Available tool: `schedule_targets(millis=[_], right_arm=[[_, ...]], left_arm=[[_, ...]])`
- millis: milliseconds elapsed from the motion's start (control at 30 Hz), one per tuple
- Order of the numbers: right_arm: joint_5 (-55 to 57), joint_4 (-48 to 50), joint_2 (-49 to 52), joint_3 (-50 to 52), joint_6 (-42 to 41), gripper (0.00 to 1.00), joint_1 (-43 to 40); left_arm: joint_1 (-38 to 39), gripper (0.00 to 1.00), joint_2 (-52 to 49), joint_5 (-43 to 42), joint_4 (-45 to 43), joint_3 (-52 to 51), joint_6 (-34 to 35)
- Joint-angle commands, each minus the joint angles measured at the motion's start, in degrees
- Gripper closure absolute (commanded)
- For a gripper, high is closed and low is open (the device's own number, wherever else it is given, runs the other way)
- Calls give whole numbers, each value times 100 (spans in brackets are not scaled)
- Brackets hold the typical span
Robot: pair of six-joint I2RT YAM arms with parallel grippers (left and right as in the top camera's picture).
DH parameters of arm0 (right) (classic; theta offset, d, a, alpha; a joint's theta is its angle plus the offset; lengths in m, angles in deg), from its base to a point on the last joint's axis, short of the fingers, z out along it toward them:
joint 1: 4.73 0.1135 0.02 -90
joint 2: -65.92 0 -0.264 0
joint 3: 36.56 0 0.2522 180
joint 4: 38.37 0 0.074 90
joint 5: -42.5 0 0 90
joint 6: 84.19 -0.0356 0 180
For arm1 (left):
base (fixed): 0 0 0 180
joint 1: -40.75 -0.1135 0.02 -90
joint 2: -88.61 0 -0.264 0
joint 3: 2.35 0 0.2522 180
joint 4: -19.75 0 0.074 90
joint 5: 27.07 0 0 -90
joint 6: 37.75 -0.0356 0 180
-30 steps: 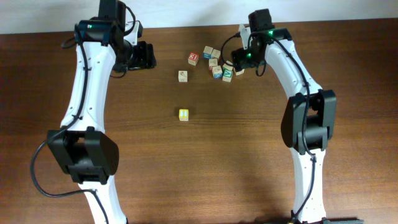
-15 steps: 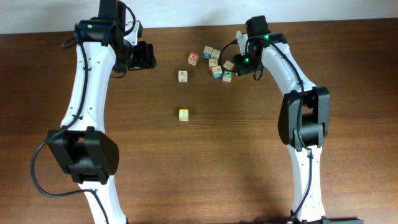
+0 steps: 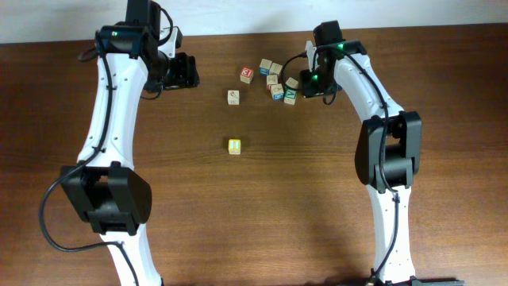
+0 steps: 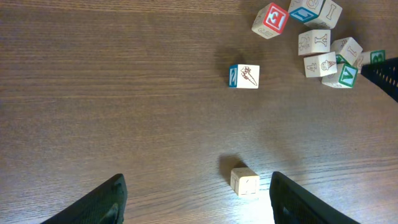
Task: Rotate 3 blocks
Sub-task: 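Grasp the green-edged B block from the cluster with the right gripper, then place the B block beside the 1 block with the right gripper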
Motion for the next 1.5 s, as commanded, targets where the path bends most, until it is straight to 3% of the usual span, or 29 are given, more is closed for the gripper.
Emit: schedule_targets(millis=[0,400,667,800,1133,1400,1467], right_arm=[[-57,-337,-455,-125,-509,67,0],[-605,-1993,-732,-122,-723,73,177],[-662,-2796,-732,-116,-752,72,1012],[-658,-2852,-717,-111,-1185,67,1543],[-267,-2240,-435,66,-2382,67,2199],[-280,-1993,-382,496,-2527,66,2273],[-293,-1967,-382,540,-2524,62,2291]], left_arm=[[-2,28,66,2,11,39,-31],[-2,28,66,2,28,39,-31],[-4,28,66,7,28,39,-33],[-4,27,66,26,13,39,-33],[-9,25,66,221,-22,39,-33],[-9,26,66,310,-50,39,-33],[-9,25,66,313,-66,39,-33]])
